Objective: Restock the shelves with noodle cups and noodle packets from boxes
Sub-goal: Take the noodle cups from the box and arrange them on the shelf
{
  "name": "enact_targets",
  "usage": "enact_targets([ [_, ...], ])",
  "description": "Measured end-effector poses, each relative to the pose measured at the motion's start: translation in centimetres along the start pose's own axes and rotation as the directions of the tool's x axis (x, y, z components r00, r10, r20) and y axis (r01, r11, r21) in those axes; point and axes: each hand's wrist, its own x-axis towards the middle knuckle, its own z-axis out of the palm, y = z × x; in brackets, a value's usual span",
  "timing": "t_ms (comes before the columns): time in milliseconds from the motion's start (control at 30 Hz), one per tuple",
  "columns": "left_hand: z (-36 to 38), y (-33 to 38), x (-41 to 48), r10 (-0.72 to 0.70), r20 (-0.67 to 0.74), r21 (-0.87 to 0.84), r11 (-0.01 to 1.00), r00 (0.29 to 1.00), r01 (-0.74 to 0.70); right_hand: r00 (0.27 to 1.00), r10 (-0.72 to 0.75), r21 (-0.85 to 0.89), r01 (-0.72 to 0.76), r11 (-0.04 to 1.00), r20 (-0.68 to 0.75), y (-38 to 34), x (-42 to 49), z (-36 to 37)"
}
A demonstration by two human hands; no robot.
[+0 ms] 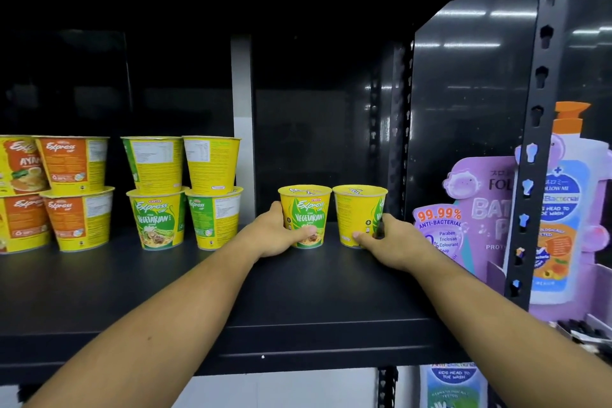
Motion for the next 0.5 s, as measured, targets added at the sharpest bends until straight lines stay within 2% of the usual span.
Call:
enact_targets([
  [100, 0.0, 0.5, -0.8, -0.002, 0.018, 0.093, 0.996, 1.0, 0.001, 0.997, -0.017, -0.354, -0.01, 0.935, -0.073, -0.8, -1.0, -0.6],
  [233, -0.9, 1.3, -2.6, -0.013, 0.017, 0.328, 0.945, 1.0, 0.006, 0.982, -0.135, -0.519, 0.046, 0.854, -0.135, -2.8, -2.9, -1.3],
  [300, -1.6, 1.5, -3.9, -0.022, 0.008, 0.42, 0.907, 1.0, 0.017, 0.969, -0.231, -0.51, 0.157, 0.846, -0.084, -3.5, -3.3, -1.1],
  [367, -2.6, 1.4, -5.6, 0.002, 0.043, 0.478, 0.878, 0.999, -0.022, 0.959, -0.281, -0.385, 0.276, 0.881, 0.044, -4.0, -3.4, -0.8],
  [433, -3.6, 1.0, -7.4, 0.038, 0.096, 0.499, 0.862, 0.995, -0.081, 0.939, -0.317, -0.306, 0.344, 0.888, 0.136, -4.9, -3.4, -0.5],
  [500, -4.6, 0.2, -9.4, 0.064, 0.131, 0.48, 0.869, 0.989, -0.119, 0.926, -0.339, -0.278, 0.374, 0.885, 0.168, -6.2, -3.8, -0.2],
])
